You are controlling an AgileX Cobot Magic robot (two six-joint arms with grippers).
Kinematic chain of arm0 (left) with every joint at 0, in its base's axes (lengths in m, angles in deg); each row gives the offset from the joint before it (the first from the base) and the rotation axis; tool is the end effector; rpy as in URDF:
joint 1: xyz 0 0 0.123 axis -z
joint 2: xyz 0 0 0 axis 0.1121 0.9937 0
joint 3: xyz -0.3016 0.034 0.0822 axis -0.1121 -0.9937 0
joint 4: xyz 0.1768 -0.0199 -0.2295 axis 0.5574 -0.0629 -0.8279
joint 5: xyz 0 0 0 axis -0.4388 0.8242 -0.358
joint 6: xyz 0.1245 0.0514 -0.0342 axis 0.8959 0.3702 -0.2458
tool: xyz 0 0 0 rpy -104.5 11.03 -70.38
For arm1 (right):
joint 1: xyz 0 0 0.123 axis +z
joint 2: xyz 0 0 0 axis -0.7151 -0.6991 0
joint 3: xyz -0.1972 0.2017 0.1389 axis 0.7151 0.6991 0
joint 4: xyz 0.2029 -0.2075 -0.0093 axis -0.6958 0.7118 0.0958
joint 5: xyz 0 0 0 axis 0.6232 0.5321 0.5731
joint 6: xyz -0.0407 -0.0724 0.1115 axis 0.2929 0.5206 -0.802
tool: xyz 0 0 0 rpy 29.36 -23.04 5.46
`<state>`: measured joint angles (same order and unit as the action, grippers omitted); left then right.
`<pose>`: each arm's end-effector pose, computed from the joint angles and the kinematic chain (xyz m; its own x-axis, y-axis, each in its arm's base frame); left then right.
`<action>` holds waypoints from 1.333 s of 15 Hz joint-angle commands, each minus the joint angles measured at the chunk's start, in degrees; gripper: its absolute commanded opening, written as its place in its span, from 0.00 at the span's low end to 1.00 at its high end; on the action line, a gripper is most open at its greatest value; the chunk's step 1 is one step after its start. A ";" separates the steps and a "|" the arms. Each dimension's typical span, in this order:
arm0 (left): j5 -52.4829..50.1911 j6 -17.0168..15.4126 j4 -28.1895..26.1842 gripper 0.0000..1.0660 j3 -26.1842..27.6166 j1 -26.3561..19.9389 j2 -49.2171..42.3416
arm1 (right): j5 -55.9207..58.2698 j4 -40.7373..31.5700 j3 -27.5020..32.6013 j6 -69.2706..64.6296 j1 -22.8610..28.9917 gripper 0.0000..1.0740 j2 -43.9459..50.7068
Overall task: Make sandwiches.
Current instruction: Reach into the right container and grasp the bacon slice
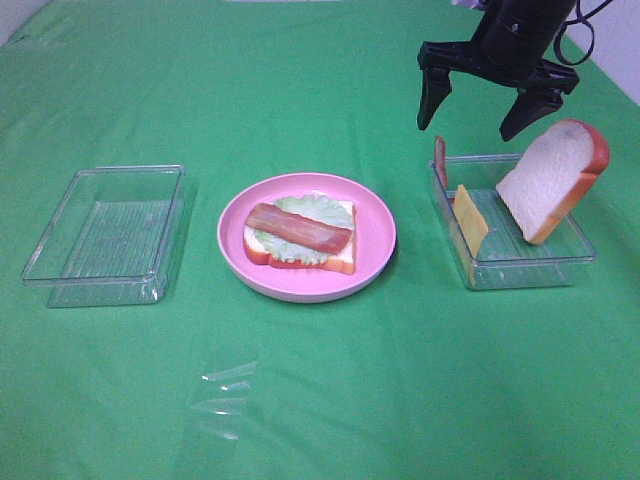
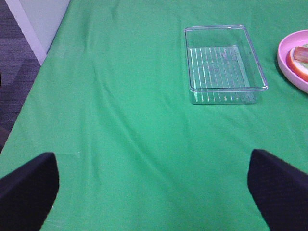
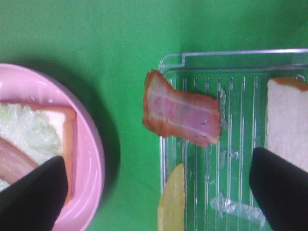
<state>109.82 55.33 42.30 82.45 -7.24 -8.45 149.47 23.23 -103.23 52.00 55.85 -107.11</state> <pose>0.0373 0.0062 0.2769 -0.4626 -0.0135 -0.8865 -0.0534 0.9985 0.0127 0.5302 0.1218 0.1918 -0.9692 0.0075 -0.2463 -0.0504 0.9724 0.2278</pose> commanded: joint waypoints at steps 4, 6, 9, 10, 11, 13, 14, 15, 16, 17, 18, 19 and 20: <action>-0.92 -0.40 -0.23 0.94 -0.17 0.11 -1.15 | -6.88 -0.29 -0.34 0.40 0.11 0.91 -2.58; -0.92 -0.40 -0.23 0.94 -0.17 0.11 -1.15 | -8.65 -0.29 -0.34 0.63 0.11 0.90 -4.41; -0.92 -0.40 -0.23 0.94 -0.17 0.11 -1.15 | -8.71 -0.29 -0.34 0.63 0.11 0.89 -5.50; -0.92 -0.40 -0.23 0.94 -0.17 0.11 -1.15 | -8.19 -0.29 -0.34 0.63 0.11 0.89 -6.07; -0.92 -0.40 -0.23 0.94 -0.17 0.11 -1.15 | -7.51 -0.29 -0.34 0.63 0.11 0.88 -6.70; -0.92 -0.40 -0.23 0.94 -0.17 0.11 -1.15 | -6.13 -0.29 -0.34 0.63 0.11 0.84 -7.45; -0.92 -0.40 -0.23 0.94 -0.17 0.11 -1.15 | -5.96 -0.34 -0.34 0.63 0.11 0.81 -7.68; -0.92 -0.40 -0.23 0.94 -0.17 0.11 -1.15 | -5.90 -0.57 -0.34 0.57 0.11 0.78 -7.73; -0.92 -0.40 -0.23 0.94 -0.17 0.11 -1.15 | -5.96 -1.15 -0.34 0.57 0.11 0.74 -7.68; -0.92 -0.40 -0.23 0.94 -0.17 0.11 -1.15 | -5.96 -1.32 -0.34 0.57 0.11 0.71 -7.56; -0.92 -0.40 -0.23 0.94 -0.17 0.11 -1.15 | -6.02 -1.38 -0.34 0.57 0.11 0.64 -7.56; -0.92 -0.40 -0.23 0.94 -0.17 0.11 -1.15 | -6.02 -1.38 -0.34 0.57 0.11 0.60 -7.56; -0.92 -0.40 -0.23 0.94 -0.17 0.11 -1.15 | -6.02 -1.38 -0.34 0.57 0.11 0.56 -7.56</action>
<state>109.30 55.33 42.30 82.45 -7.24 -8.45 143.34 22.03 -103.23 52.00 55.85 -114.74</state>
